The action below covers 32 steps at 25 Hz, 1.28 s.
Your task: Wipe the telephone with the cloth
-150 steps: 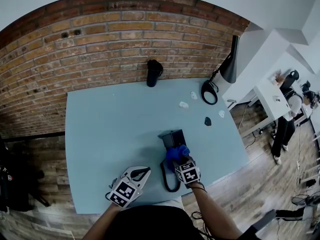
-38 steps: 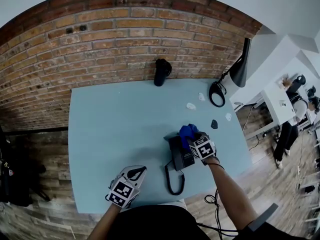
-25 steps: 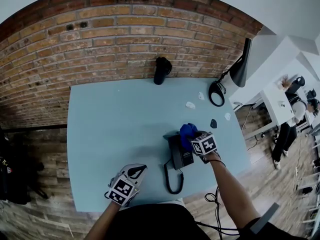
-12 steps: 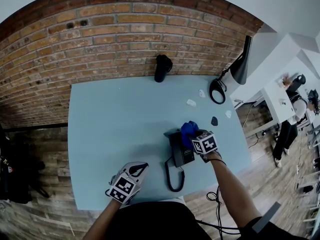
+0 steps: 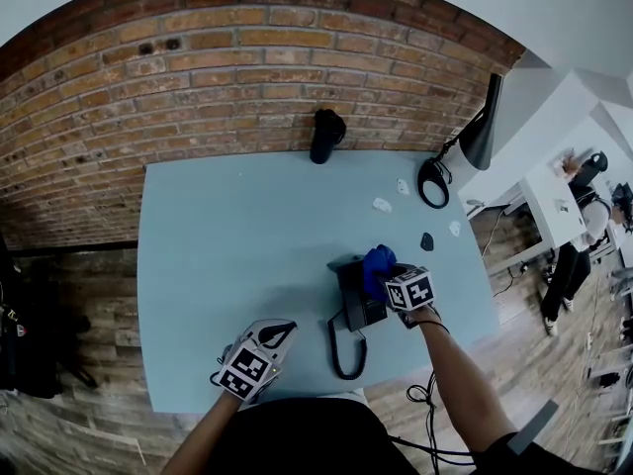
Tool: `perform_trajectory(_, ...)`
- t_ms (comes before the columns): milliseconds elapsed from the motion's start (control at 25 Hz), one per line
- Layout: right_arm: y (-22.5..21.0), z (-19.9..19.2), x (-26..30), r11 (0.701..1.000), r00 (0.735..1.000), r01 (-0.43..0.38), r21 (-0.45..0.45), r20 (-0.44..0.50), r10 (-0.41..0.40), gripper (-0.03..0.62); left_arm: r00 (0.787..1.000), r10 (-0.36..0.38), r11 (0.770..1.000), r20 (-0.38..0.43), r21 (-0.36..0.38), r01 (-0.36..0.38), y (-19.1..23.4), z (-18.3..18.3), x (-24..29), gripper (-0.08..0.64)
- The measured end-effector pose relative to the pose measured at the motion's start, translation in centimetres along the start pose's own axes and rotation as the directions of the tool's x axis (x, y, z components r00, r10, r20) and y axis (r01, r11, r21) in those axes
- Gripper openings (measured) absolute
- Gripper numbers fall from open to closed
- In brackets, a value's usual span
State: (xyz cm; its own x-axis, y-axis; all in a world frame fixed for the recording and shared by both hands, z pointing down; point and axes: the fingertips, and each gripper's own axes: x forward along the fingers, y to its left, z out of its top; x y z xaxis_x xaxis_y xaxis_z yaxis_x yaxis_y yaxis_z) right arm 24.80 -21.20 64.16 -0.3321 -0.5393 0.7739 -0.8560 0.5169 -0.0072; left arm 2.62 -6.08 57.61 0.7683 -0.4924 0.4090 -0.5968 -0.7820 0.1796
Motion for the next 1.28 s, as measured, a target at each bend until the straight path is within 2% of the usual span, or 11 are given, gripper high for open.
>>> perform_trajectory(1280,1.1,-4.7,-1.0,0.999,1.000,0.024,0.049,-0.020,-0.023,0.124,1.000,-0.019,1.000,-0.016,0.013,0.020,-0.6,-0.4,0.3,-0.003)
